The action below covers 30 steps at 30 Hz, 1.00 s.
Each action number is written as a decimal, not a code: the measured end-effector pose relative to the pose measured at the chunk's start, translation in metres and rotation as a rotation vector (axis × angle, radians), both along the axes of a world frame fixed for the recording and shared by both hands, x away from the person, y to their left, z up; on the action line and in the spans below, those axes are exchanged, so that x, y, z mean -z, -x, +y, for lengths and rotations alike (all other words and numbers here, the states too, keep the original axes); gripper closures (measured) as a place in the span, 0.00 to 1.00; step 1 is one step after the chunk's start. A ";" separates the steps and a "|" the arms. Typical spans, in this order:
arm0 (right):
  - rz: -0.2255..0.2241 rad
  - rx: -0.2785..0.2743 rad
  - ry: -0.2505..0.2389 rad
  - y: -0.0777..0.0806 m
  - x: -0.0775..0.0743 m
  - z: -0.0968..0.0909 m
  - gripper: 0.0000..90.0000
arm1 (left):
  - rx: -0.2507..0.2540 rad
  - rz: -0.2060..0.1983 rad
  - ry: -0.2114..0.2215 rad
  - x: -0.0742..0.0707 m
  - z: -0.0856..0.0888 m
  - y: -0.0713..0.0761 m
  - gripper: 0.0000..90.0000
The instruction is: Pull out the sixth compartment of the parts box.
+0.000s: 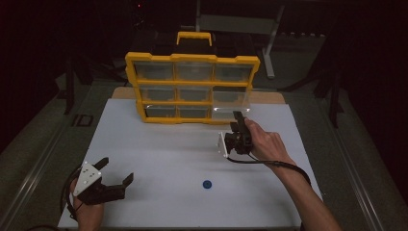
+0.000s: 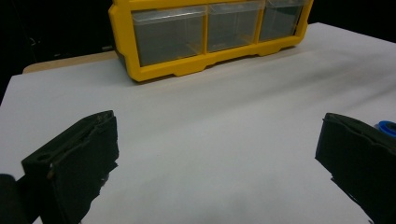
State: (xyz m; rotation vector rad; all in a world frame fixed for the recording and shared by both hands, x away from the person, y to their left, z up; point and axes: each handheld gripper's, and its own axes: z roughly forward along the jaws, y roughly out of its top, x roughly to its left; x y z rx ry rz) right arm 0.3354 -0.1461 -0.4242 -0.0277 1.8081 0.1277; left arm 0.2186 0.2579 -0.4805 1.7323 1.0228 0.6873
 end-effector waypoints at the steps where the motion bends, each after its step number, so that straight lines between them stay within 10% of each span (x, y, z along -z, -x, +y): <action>1: 0.003 -0.001 -0.002 0.001 0.001 0.000 0.53 | 0.000 0.000 0.001 0.000 0.000 0.000 0.00; 13: 0.098 -0.013 -0.139 0.008 0.004 0.003 0.48 | 0.001 0.000 0.001 0.000 0.000 0.000 0.00; 30: 0.368 0.020 -0.499 0.008 0.002 -0.012 0.44 | -0.003 -0.004 0.003 -0.001 0.001 0.001 0.00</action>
